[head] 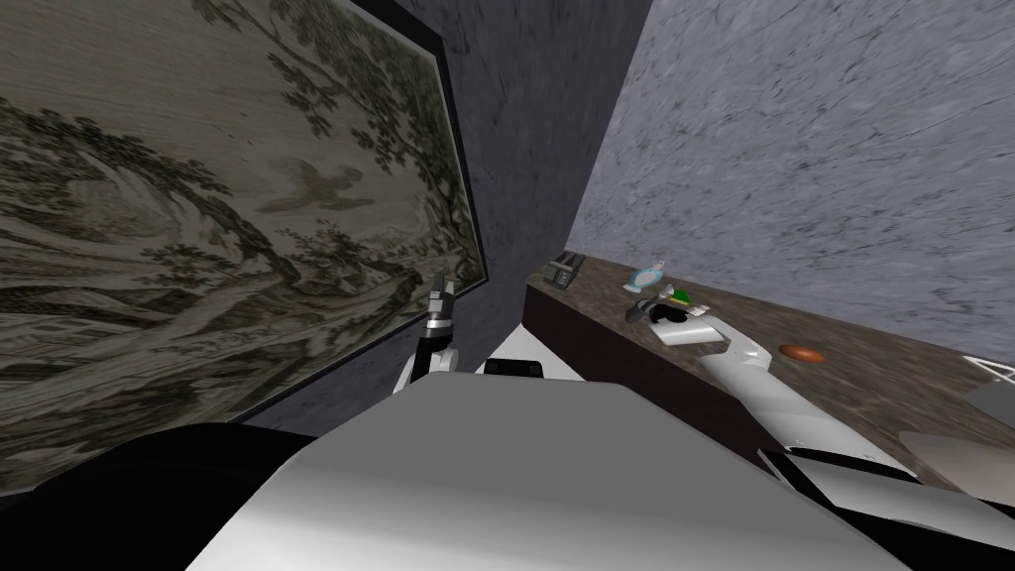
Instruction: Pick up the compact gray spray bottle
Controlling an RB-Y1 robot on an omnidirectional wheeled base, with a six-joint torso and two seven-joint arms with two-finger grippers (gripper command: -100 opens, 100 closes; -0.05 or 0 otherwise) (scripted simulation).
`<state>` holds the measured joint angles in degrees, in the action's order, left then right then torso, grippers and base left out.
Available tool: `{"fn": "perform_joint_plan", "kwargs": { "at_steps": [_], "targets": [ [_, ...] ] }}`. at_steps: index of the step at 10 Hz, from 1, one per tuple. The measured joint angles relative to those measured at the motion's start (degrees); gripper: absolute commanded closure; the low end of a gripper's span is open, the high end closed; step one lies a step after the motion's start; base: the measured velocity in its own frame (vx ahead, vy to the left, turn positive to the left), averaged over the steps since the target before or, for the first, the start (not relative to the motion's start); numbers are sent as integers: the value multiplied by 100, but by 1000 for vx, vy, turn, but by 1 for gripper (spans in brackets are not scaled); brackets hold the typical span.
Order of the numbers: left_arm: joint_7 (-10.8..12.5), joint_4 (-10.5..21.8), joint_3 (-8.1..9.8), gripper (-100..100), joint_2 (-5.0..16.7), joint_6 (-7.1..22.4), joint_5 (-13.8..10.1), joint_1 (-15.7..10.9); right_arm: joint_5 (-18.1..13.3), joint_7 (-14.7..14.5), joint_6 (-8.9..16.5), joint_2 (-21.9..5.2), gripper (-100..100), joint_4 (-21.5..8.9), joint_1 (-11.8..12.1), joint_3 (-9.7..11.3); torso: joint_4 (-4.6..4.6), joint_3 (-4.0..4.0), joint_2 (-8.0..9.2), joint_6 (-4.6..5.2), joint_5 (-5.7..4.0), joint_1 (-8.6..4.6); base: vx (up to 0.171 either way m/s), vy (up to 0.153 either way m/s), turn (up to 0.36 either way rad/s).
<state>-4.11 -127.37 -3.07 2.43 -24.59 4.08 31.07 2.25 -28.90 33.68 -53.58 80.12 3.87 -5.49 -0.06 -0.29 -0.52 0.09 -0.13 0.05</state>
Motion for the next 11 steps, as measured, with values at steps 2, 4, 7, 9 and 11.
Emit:
{"fn": "perform_joint_plan", "kwargs": {
  "at_steps": [2, 4, 7, 9, 11],
  "targets": [
    [0, 0, 0, 0, 0, 0, 0, 0, -40, -79, -78, 90, 100, -143, -191, 57, -5, 2, 11, 4, -11, -1, -46, 5, -102],
    [0, 0, 0, 0, 0, 0, 0, -1, -42, -172, -198, 153, 100, -422, -432, 103, -6, 3, 13, 6, -15, -4, -44, 4, -52],
    [0, 0, 0, 0, 0, 0, 0, -1, -113, -347, -419, 342, 100, -970, -931, 212, -17, 0, 17, 15, -32, -15, -44, 5, -60],
    [0, 0, 0, 0, 0, 0, 0, -1, -149, -498, -549, 484, 100, -1270, -1266, 305, -23, -2, 21, 16, -41, -15, -40, 5, -31],
    [0, 0, 0, 0, 0, 0, 0, 0, -120, -539, -615, 484, 100, -1626, -1513, 330, -25, -8, 9, 22, -42, -22, -19, -7, -40]
  ]
}}
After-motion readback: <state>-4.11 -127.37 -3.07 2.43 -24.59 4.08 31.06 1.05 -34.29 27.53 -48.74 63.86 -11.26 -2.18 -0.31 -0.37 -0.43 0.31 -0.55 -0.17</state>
